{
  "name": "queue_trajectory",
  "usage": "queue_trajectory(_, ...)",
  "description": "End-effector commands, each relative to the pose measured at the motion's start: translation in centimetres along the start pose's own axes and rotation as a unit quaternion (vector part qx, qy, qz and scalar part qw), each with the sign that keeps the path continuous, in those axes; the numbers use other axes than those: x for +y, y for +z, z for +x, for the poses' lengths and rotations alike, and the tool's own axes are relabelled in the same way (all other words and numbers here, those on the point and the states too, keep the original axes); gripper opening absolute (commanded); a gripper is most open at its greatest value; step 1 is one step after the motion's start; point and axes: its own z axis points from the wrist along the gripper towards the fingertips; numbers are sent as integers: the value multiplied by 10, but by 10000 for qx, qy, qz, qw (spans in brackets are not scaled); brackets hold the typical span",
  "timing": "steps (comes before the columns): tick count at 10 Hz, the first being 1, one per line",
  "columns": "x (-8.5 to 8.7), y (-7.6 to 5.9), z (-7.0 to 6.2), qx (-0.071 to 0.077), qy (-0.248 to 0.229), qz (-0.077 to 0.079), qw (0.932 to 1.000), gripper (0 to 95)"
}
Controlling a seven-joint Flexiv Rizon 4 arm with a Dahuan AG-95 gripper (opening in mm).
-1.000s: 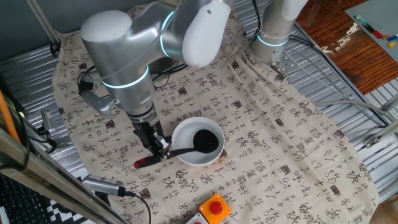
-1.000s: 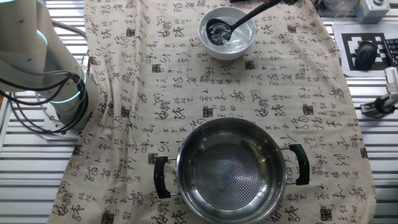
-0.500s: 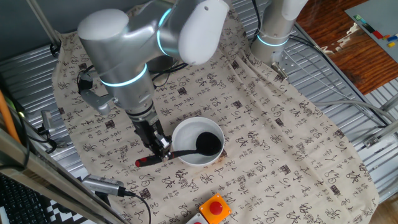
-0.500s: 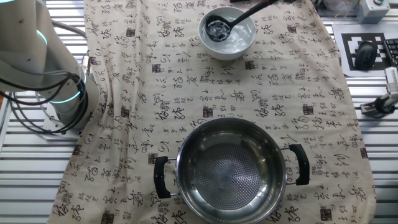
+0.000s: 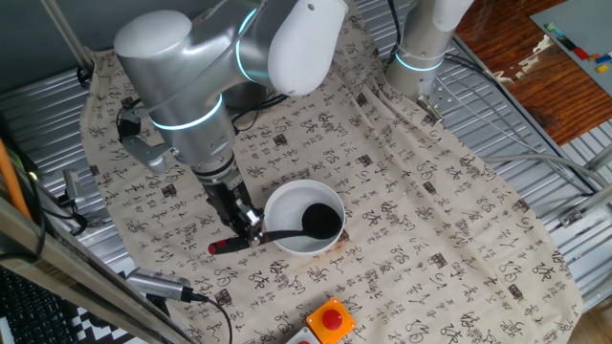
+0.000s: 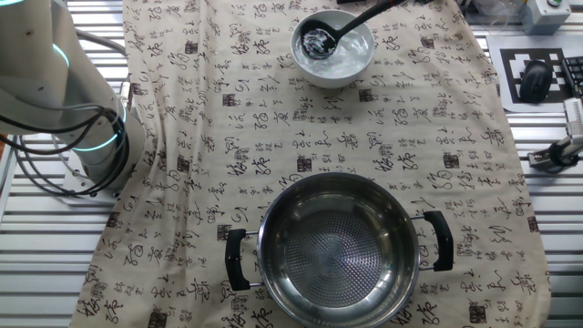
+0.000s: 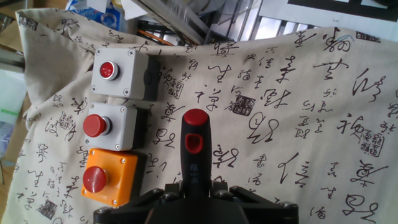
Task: Scoop water with a large spoon from one bowl to another
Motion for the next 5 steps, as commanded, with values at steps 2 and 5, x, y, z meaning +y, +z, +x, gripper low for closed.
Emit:
queue_trajectory(2, -1, -6, 3, 67, -25, 85, 9999, 0)
queue_trajectory(5, -2, -11, 5, 133, -47, 247, 9996, 0)
